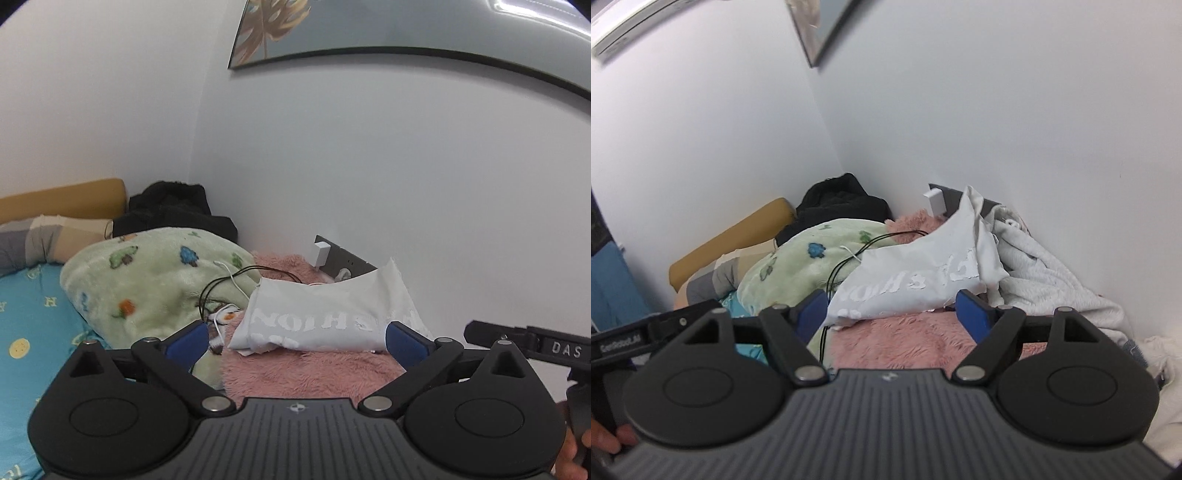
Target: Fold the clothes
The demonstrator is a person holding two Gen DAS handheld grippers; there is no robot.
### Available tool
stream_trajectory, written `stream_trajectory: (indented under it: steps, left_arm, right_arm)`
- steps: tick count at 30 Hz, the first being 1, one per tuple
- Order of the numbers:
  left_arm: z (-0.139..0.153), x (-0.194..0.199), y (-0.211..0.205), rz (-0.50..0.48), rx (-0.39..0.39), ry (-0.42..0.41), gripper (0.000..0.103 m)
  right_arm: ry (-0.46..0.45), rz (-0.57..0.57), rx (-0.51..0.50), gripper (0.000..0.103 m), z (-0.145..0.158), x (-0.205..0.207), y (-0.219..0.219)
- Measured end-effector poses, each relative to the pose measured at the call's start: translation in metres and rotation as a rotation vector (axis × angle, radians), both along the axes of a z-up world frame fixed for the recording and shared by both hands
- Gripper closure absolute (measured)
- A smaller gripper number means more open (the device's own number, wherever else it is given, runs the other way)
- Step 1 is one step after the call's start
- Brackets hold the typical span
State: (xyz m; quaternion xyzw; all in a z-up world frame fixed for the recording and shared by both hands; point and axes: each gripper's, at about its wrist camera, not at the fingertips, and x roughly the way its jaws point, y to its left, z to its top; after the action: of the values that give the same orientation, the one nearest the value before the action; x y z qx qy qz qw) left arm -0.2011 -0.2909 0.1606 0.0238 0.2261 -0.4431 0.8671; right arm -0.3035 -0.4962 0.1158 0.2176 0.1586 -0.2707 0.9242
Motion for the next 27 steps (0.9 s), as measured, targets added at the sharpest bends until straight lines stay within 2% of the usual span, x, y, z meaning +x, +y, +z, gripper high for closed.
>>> stream_trajectory:
  steps: [7,14,27]
  left_arm:
    - [-0.015,-0.049,0.028,0.026,-0.025,-0.073,0.0]
    - [-0.025,-0.084,0.044,0.029,0.008,-0.176,0.0]
    - [-0.031,-0.087,0.076,0.099,-0.024,-0.178,0.0]
  right_arm:
    - [-0.034,0.015,-0.14,0.024,-0.01,-0.023,0.045]
    - [-0.021,0.034,-0.274,0.024,-0.021,-0.031,0.083]
    - [0.009,0.021,-0.289,0.024,-0.035,-0.036,0.1]
